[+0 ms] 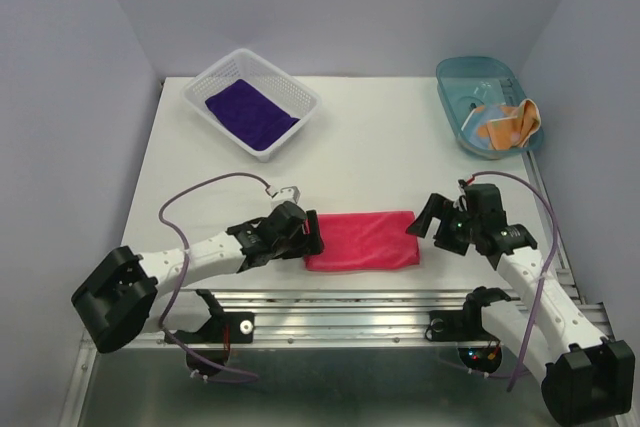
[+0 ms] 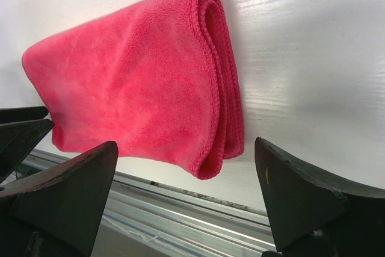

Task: Fold and stack the towels
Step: Neatly place the folded towel into the bin

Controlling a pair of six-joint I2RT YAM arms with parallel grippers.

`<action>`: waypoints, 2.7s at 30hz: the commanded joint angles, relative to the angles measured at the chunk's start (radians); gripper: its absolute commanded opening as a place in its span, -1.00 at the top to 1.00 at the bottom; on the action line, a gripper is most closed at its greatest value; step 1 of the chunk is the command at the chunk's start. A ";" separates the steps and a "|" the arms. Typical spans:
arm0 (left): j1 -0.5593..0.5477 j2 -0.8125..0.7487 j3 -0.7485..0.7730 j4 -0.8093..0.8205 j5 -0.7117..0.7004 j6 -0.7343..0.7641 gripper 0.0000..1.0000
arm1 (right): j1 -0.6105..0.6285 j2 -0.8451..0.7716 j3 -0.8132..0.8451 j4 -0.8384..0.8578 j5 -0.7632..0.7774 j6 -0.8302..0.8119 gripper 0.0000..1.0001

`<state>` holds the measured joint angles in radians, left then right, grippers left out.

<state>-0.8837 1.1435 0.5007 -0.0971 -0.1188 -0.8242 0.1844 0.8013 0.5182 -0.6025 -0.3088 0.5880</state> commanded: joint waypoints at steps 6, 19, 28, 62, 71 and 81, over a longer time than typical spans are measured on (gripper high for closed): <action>-0.034 0.186 0.111 -0.030 -0.047 0.036 -0.54 | 0.003 0.004 0.017 0.089 0.034 -0.030 -1.00; -0.064 0.441 0.226 -0.207 -0.145 -0.053 0.08 | 0.004 -0.008 -0.004 0.119 -0.001 -0.048 -1.00; -0.075 0.522 0.410 -0.285 -0.342 0.095 1.00 | 0.004 -0.037 -0.018 0.150 -0.009 -0.059 -1.00; 0.207 0.421 0.780 0.215 -0.579 1.543 1.00 | 0.004 -0.014 -0.057 0.302 0.178 -0.083 -1.00; 0.276 0.461 0.933 0.168 -0.532 1.605 1.00 | 0.004 0.016 -0.049 0.288 0.229 -0.073 -1.00; 0.388 0.582 1.133 0.123 -0.457 1.633 1.00 | 0.004 0.068 -0.050 0.313 0.286 -0.068 -1.00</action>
<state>-0.5297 1.6974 1.5635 0.0105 -0.6201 0.7776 0.1844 0.8516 0.4744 -0.3424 -0.0669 0.5167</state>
